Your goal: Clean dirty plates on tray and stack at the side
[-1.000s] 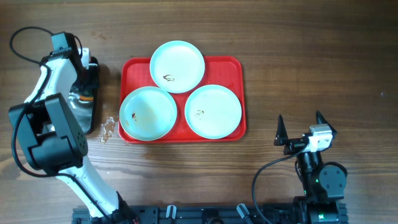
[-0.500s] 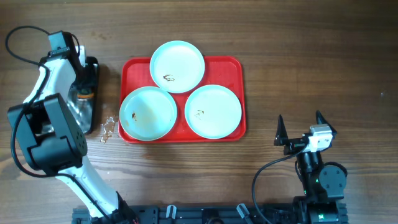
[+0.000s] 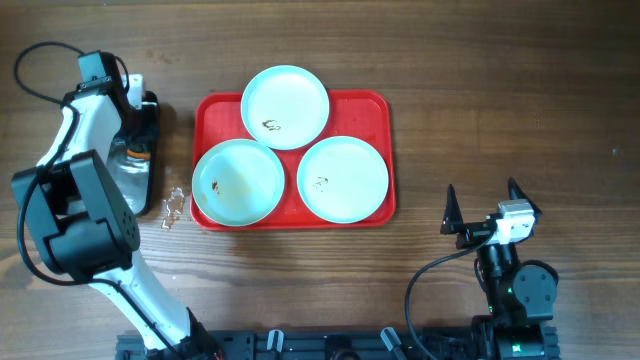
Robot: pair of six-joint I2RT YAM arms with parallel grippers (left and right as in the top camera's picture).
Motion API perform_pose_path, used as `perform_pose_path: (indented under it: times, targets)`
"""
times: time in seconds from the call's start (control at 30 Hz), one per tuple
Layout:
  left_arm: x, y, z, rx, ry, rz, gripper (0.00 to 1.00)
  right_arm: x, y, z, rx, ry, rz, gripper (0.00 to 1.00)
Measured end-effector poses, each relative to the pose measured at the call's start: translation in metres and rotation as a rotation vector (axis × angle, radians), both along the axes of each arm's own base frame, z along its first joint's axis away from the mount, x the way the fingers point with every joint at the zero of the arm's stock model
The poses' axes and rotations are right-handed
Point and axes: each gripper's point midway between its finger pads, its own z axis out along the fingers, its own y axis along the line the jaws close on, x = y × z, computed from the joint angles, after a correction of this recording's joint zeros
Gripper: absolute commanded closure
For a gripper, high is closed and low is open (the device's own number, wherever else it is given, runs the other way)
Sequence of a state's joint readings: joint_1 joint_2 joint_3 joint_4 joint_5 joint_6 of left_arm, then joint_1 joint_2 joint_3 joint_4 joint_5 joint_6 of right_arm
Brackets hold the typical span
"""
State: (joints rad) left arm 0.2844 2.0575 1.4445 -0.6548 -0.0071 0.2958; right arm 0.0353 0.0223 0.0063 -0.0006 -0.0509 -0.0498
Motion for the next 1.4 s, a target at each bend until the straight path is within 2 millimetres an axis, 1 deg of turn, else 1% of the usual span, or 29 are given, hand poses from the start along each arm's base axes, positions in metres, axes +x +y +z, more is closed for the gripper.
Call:
perform_pose_path:
  times: [0.1, 0.23, 0.3, 0.4, 0.47, 0.5, 0.57, 0.67, 0.73, 0.8, 0.9, 0.93, 1.07, 1.23, 1.27, 1.3, 1.33, 1.4]
  targets:
    - [0.003, -0.017, 0.0, -0.073, -0.019, -0.132, 0.96, 0.0, 0.0, 0.0, 0.0, 0.0, 0.0, 0.0]
    - [0.008, -0.042, 0.004, -0.184, -0.068, -0.25, 0.96, 0.0, 0.0, 0.0, 0.0, 0.0, 0.0, 0.0]
    - [0.011, -0.05, 0.007, -0.228, -0.09, -0.273, 0.96, 0.0, 0.0, 0.0, 0.0, 0.0, 0.0, 0.0]
    - [0.014, -0.053, 0.01, -0.258, -0.112, -0.256, 0.96, 0.0, 0.0, 0.0, 0.0, 0.0, 0.001, 0.0]
    - [0.015, -0.051, 0.01, -0.272, -0.115, -0.224, 0.85, 0.0, 0.0, 0.0, 0.0, 0.0, 0.0, 0.0]
    - [0.014, -0.047, 0.01, -0.284, -0.117, -0.19, 0.96, 0.0, 0.0, 0.0, 0.0, 0.0, 0.0, 0.0]
    - [0.013, -0.036, 0.01, -0.293, -0.12, -0.143, 0.96, 0.0, 0.0, 0.0, 0.0, 0.0, 0.0, 0.0]
    - [0.007, -0.008, 0.01, -0.3, -0.128, -0.025, 0.96, 0.0, 0.0, 0.0, 0.0, 0.0, 0.0, 0.0]
    - [-0.001, 0.015, 0.01, -0.303, -0.13, 0.055, 0.96, 0.0, 0.0, 0.0, 0.0, 0.0, 0.0, 0.0]
    - [-0.009, 0.031, 0.009, -0.307, -0.124, 0.106, 0.96, 0.0, 0.0, 0.0, 0.0, 0.0, 0.0, 0.0]
    - [-0.019, 0.049, 0.008, -0.307, -0.118, 0.165, 0.96, 0.0, 0.0, 0.0, 0.0, 0.0, 0.001, 0.0]
    - [-0.02, 0.051, 0.007, -0.306, -0.117, 0.172, 0.96, 0.0, 0.0, 0.0, 0.0, 0.0, 0.0, 0.0]
    - [-0.018, 0.042, 0.007, -0.315, -0.107, 0.157, 0.96, 0.0, 0.0, 0.0, 0.0, 0.0, 0.0, 0.0]
    - [-0.01, 0.016, 0.009, -0.336, -0.099, 0.102, 0.96, 0.0, 0.0, 0.0, 0.0, 0.0, 0.0, 0.0]
    - [-0.01, 0.014, 0.009, -0.336, -0.099, 0.099, 0.96, 0.0, 0.0, 0.0, 0.0, 0.0, 0.001, 0.0]
    - [-0.006, 0.006, 0.016, -0.336, -0.109, 0.083, 0.96, 0.0, 0.0, 0.0, 0.0, 0.0, 0.0, 0.0]
    - [-0.006, 0.003, 0.022, -0.335, -0.115, 0.082, 0.96, 0.0, 0.0, 0.0, 0.0, 0.0, 0.0, 0.0]
    - [-0.009, -0.002, 0.047, -0.317, -0.141, 0.086, 0.96, 0.0, 0.0, 0.0, 0.0, 0.0, 0.0, 0.0]
